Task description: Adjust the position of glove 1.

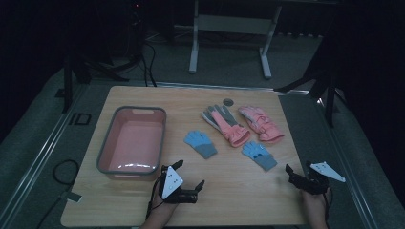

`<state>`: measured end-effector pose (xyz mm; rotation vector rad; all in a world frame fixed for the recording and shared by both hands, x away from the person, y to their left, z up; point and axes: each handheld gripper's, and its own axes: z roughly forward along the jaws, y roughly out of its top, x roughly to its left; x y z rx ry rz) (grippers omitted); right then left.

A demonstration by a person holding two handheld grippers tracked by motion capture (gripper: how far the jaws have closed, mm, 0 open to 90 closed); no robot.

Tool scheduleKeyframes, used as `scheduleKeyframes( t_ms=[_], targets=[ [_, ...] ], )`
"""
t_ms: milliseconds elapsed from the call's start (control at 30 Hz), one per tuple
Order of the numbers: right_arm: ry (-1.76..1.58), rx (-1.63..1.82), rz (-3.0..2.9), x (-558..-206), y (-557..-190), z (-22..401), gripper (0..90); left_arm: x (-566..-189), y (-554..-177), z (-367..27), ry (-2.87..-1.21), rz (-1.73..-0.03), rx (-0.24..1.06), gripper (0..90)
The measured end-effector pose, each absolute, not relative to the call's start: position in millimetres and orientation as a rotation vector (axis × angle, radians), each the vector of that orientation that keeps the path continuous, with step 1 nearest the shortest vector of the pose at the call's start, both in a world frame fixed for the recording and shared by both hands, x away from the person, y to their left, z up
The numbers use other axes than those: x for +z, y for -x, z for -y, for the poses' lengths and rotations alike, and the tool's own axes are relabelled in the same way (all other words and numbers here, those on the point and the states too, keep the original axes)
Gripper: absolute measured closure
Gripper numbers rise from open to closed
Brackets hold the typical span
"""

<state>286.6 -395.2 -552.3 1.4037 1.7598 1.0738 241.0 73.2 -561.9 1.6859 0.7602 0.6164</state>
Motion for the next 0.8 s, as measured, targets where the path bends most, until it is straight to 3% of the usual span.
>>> scheduleKeyframes(
  t_ms=[300, 800],
  targets=[
    [-1.431, 1.038, -1.787, -551, -284, 393, 12.4, -562, -241, -73, -1.683, -0.763, 0.622, 1.0],
    [-1.41, 1.109, -1.89, -484, -302, 370, 12.6, -562, -240, -73, -1.685, -0.756, 0.626, 1.0]
  ],
)
